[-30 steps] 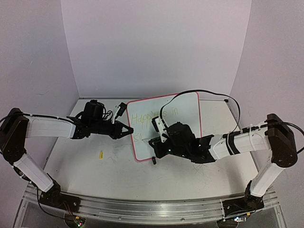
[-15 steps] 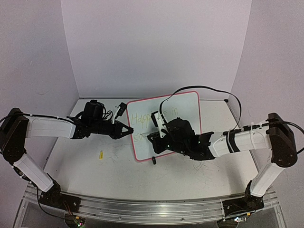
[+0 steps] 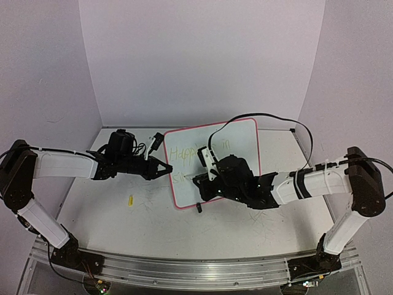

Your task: Write a sentence on the whiteboard

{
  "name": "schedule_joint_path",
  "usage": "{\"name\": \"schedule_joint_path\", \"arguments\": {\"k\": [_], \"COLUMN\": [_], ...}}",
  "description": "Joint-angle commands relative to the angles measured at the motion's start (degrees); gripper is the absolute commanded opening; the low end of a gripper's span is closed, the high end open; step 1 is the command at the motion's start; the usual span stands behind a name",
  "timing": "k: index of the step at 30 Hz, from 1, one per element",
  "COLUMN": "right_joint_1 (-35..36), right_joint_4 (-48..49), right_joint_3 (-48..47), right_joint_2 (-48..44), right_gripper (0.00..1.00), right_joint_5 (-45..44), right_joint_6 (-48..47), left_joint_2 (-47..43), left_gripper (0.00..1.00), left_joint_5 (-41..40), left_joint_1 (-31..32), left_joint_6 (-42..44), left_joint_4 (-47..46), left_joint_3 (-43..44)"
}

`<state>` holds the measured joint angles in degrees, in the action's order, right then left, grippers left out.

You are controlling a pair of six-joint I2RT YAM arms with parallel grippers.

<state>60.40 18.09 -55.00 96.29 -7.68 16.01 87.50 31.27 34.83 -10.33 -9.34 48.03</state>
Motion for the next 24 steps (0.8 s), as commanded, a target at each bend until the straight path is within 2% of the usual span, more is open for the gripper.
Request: {"name": "schedule_joint_path", "arguments": {"k": [1,17,24], "right_joint_1": [-0.8,-0.7,-0.8], "right_joint_4": [-1.1,-1.2,-0.6], "right_joint_3": [1.3,2.2,-0.5], "right_joint_2": [-1.1,-1.5,-0.8], "right_gripper": [0.00,0.00,0.00], "right_joint_5": [-0.6,-1.1,-2.5], "right_joint_6": [1.5,2.3,1.1], "left_joint_2": [-0.1,0.2,0.2], "left_gripper": [0.00,0.00,0.00], "left_joint_5": [-4.0,-4.0,-4.0], "left_joint_1": [0.2,0.3,0.3], "left_joint_6": [4.1,4.1,4.1], "left_joint_4": [1.9,2.0,2.0], "left_joint_3": [2.0,2.1,2.1]}}
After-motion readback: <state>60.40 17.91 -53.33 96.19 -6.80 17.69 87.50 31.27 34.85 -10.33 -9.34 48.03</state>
